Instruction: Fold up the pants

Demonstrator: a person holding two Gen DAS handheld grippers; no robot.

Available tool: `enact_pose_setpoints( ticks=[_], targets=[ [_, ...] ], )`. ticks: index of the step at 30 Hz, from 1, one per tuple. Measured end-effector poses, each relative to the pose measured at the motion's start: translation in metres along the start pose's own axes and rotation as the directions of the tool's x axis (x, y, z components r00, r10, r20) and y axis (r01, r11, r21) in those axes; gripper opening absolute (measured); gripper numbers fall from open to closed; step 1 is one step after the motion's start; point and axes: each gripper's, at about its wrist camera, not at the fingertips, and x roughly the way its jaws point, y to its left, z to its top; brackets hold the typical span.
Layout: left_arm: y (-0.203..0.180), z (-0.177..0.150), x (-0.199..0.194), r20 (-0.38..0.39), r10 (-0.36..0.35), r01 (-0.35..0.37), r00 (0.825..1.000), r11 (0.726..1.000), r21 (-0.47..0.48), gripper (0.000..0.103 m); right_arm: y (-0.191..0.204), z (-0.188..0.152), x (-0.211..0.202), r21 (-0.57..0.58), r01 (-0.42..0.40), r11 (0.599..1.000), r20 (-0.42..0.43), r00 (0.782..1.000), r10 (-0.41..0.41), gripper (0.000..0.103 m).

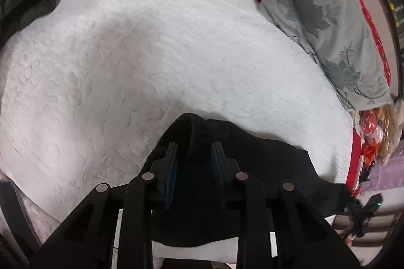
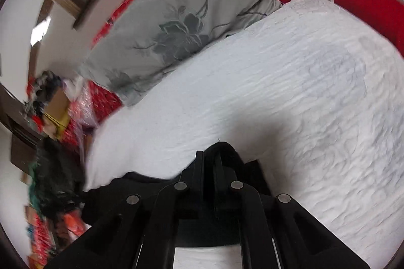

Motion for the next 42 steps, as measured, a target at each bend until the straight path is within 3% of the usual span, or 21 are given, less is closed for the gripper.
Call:
enact_pose_setpoints(
  ticks=[2,4,6,10,13,16,20,21,25,28,30,34,38,40,41,42],
  targets=[
    [0.006,0.000,-0.001,-0.005,-0.018,0.018,1.000,1.000,-0.015,0.024,-0.009,-0.001,0.021,-0.009,0.095,0.995,-0.071,0.993,-0.095,0.008],
    [0.010,-0.001,-0.002,-0.013,-0.034,0.033,0.999,0.999,-0.025,0.024,-0.019,-0.005,0.032,0.001,0.133,0.991,-0.116,0.984,-0.132,0.011],
    [0.012,-0.002,-0.002,-0.023,-0.040,0.039,0.999,0.999,-0.026,0.024,-0.029,-0.009,0.029,0.061,0.099,0.993,-0.116,0.989,-0.091,0.016],
    [0.016,-0.013,-0.007,-0.039,-0.048,0.047,0.998,0.999,-0.025,0.024,-0.040,-0.019,0.008,0.152,0.027,0.988,-0.073,0.997,-0.016,0.048],
    [0.024,-0.022,-0.017,-0.015,-0.067,0.066,0.998,0.996,-0.064,0.024,-0.042,-0.026,-0.005,0.153,0.040,0.987,-0.060,0.998,-0.031,0.049],
    [0.039,-0.038,-0.032,0.012,-0.143,0.144,0.990,0.982,-0.125,0.024,-0.037,-0.026,-0.016,0.151,0.033,0.988,-0.033,0.999,-0.028,0.049],
    [0.056,-0.072,-0.051,0.053,-0.245,0.251,0.968,0.947,-0.203,0.054,-0.023,-0.026,-0.021,0.126,0.012,0.992,-0.033,0.999,-0.008,0.052],
    [0.057,-0.077,-0.051,0.059,-0.262,0.269,0.963,0.937,-0.221,0.057,-0.019,-0.026,-0.021,0.119,0.003,0.993,-0.033,0.999,0.001,0.053],
    [0.056,-0.095,-0.035,0.031,-0.347,0.341,0.937,0.892,-0.297,0.057,-0.007,-0.029,-0.012,0.095,0.013,0.995,-0.051,0.999,-0.008,0.055],
    [0.054,-0.097,-0.019,0.008,-0.358,0.339,0.934,0.877,-0.341,0.057,-0.005,-0.032,-0.007,0.110,0.016,0.994,-0.064,0.998,-0.009,0.055],
    [0.056,-0.095,-0.010,0.017,-0.377,0.354,0.926,0.850,-0.390,0.057,-0.005,-0.034,-0.008,0.104,0.026,0.994,-0.061,0.998,-0.020,0.055],
    [0.061,-0.086,0.003,0.029,-0.367,0.337,0.930,0.818,-0.466,0.057,-0.008,-0.035,-0.014,0.066,0.098,0.993,-0.061,0.994,-0.094,0.056],
    [0.063,-0.079,0.006,0.041,-0.362,0.332,0.931,0.798,-0.503,0.055,-0.016,-0.035,-0.013,0.024,0.212,0.977,-0.053,0.976,-0.211,0.056],
    [0.061,-0.073,0.005,0.042,-0.335,0.309,0.941,0.804,-0.509,0.043,-0.020,-0.037,-0.005,-0.001,0.248,0.969,-0.073,0.966,-0.247,0.056],
    [0.058,-0.068,0.005,0.037,-0.318,0.293,0.947,0.814,-0.501,0.026,-0.020,-0.039,0.000,-0.012,0.246,0.969,-0.081,0.966,-0.246,0.055],
    [0.056,-0.063,0.006,0.033,-0.312,0.287,0.950,0.822,-0.491,0.017,-0.019,-0.040,0.004,-0.029,0.241,0.970,-0.089,0.966,-0.243,0.047]
  ],
)
